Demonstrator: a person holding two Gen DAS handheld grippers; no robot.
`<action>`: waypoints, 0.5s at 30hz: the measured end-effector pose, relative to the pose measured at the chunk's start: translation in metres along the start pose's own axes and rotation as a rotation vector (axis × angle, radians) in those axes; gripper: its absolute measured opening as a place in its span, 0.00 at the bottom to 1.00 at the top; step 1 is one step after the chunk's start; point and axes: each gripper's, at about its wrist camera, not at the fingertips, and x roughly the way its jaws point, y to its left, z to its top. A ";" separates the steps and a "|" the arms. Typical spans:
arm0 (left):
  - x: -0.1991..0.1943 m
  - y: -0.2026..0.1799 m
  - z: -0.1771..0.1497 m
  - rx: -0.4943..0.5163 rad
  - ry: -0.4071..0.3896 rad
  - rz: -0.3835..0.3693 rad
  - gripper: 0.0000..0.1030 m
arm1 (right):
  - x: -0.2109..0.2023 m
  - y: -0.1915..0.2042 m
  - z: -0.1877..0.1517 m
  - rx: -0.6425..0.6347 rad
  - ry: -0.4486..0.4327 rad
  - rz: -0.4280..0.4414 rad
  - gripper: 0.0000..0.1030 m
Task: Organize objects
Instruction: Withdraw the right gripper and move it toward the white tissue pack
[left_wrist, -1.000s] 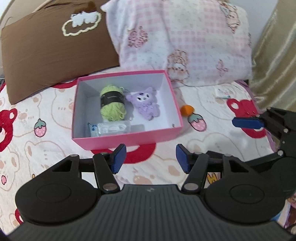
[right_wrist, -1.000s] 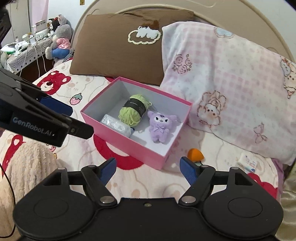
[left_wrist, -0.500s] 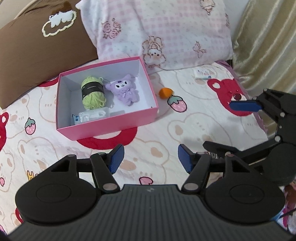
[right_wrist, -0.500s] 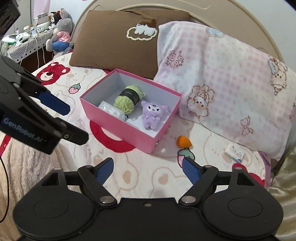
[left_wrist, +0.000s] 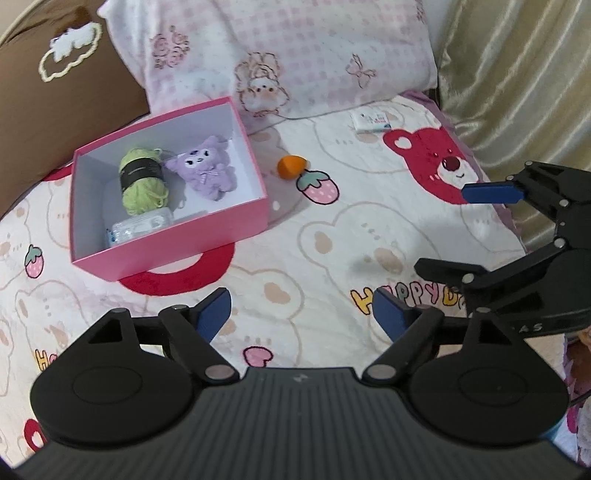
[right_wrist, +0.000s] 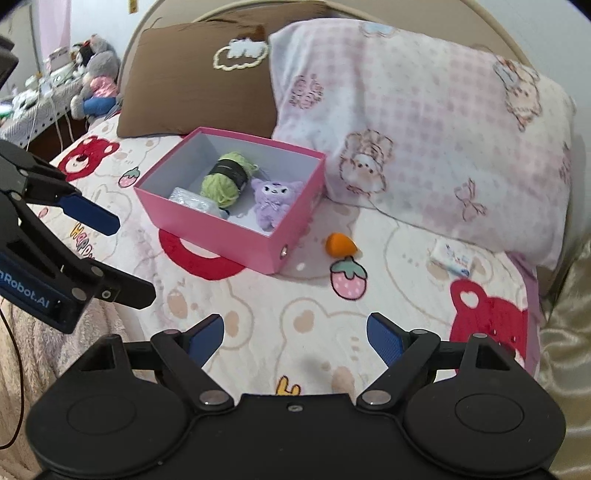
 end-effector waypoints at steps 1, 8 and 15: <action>0.003 -0.003 0.003 0.001 0.005 -0.006 0.86 | 0.000 -0.006 -0.003 0.016 -0.003 0.003 0.85; 0.021 -0.023 0.027 -0.019 0.019 -0.074 0.93 | -0.002 -0.040 -0.022 0.077 -0.047 -0.002 0.85; 0.034 -0.045 0.054 -0.007 -0.024 -0.089 0.96 | -0.009 -0.066 -0.029 0.135 -0.161 -0.028 0.85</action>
